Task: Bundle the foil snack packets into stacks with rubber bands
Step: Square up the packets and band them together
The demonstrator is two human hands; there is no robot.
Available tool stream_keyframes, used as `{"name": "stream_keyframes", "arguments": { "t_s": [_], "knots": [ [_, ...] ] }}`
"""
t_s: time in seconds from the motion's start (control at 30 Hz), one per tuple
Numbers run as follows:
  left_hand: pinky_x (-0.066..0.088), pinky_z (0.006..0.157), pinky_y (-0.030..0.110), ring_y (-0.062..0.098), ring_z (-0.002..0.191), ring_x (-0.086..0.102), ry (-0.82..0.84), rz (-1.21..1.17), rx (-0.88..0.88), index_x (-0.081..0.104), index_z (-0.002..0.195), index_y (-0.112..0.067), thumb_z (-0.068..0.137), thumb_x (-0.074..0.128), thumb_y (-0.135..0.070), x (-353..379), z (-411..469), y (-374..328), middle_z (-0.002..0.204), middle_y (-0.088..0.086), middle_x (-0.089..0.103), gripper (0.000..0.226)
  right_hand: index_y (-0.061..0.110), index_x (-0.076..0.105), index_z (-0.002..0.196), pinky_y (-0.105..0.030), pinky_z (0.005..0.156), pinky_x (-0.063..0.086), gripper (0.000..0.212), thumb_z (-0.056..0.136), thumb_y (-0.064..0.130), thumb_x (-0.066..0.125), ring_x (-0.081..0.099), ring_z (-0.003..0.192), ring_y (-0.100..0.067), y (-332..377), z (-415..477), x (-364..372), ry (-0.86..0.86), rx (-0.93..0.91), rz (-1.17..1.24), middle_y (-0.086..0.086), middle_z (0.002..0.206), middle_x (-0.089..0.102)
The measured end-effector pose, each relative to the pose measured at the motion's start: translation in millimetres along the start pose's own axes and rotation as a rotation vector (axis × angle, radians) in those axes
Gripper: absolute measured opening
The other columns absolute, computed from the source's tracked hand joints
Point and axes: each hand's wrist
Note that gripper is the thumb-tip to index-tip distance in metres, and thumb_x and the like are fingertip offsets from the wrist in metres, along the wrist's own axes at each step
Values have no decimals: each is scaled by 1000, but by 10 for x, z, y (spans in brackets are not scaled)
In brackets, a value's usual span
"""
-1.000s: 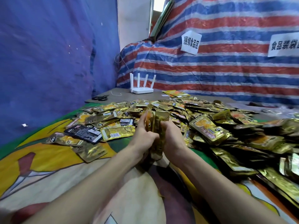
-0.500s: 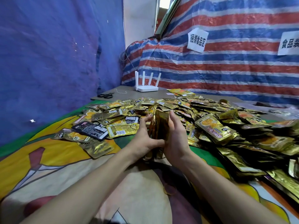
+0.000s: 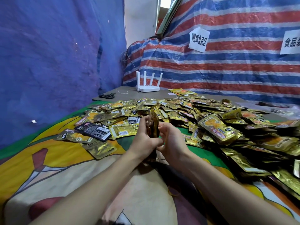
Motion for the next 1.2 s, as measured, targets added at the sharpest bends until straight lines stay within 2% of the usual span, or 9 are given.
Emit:
{"name": "stream_keyframes", "arguments": {
  "t_s": [0.13, 0.23, 0.4, 0.5, 0.63, 0.77, 0.87, 1.03, 1.2],
  "knots": [
    [50, 58, 24, 5, 67, 63, -8, 24, 2, 38, 124, -18, 68, 62, 22, -21, 29, 40, 88, 4, 56, 73, 11, 55, 87, -30, 59, 40, 10, 88, 12, 45, 49, 82, -22, 61, 60, 29, -54, 6, -240, -12, 94, 52],
    [46, 62, 26, 10, 67, 57, -218, 45, 42, 41, 125, -11, 64, 61, -7, -28, 47, 3, 80, -3, 56, 65, 14, 60, 78, -37, 76, 47, 20, 94, 13, 49, 56, 90, -20, 130, 214, 82, -73, -186, -542, -3, 93, 60],
    [47, 81, 38, 29, 96, 60, -615, 134, 29, 28, 147, -33, 76, 66, -11, -213, 118, -39, 108, 5, 64, 84, 12, 62, 128, -34, 86, 50, 33, 99, 6, 49, 62, 107, -24, -11, 535, 154, 99, -283, -937, -10, 119, 67],
    [37, 82, 30, 20, 105, 56, -714, 122, 7, 16, 152, -41, 79, 67, -8, -290, 162, -34, 124, -8, 53, 95, 14, 51, 142, -39, 108, 43, 53, 91, -1, 49, 52, 131, -25, -143, 692, 210, 204, -309, -1232, -9, 143, 55],
    [35, 87, 27, 10, 108, 50, -720, 116, 17, 10, 152, -49, 76, 69, -8, -290, 161, -41, 154, -6, 41, 105, 19, 50, 139, -61, 112, 31, 55, 85, 25, 58, 42, 137, -30, -269, 811, 316, 335, -249, -1441, -7, 145, 51],
    [43, 98, 30, -3, 119, 47, -617, 159, 145, 12, 150, -56, 72, 66, -7, -261, 122, -90, 161, -16, 28, 107, 18, 45, 140, -66, 111, 18, 50, 94, 34, 55, 28, 141, -36, -273, 892, 298, 298, -243, -1751, -11, 143, 45],
    [50, 103, 48, 21, 125, 56, -562, 116, 121, 30, 143, -58, 67, 59, -15, -276, 115, -109, 149, -12, 46, 92, 21, 46, 145, -61, 114, 21, 51, 97, 37, 53, 28, 139, -38, -202, 828, 236, 276, -300, -1903, -16, 144, 42],
    [50, 98, 54, 30, 113, 59, -544, 88, 148, 45, 132, -49, 66, 58, -15, -247, 126, -92, 128, 0, 59, 75, 7, 58, 107, -40, 81, 48, 22, 99, 25, 47, 57, 101, -36, -124, 596, 72, 280, -473, -1879, -14, 101, 56],
    [51, 87, 32, 10, 106, 60, -499, 97, 176, 41, 130, -49, 75, 73, -25, -189, 153, 19, 117, -25, 55, 68, 11, 45, 74, -32, 51, 38, 25, 98, 14, 44, 53, 63, -27, -12, 319, -198, -30, -516, -1416, -7, 69, 56]
  ]
}}
Point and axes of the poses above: each hand's wrist, its own z-axis towards the middle knuckle, its own x-axis out of the palm, y = z × x
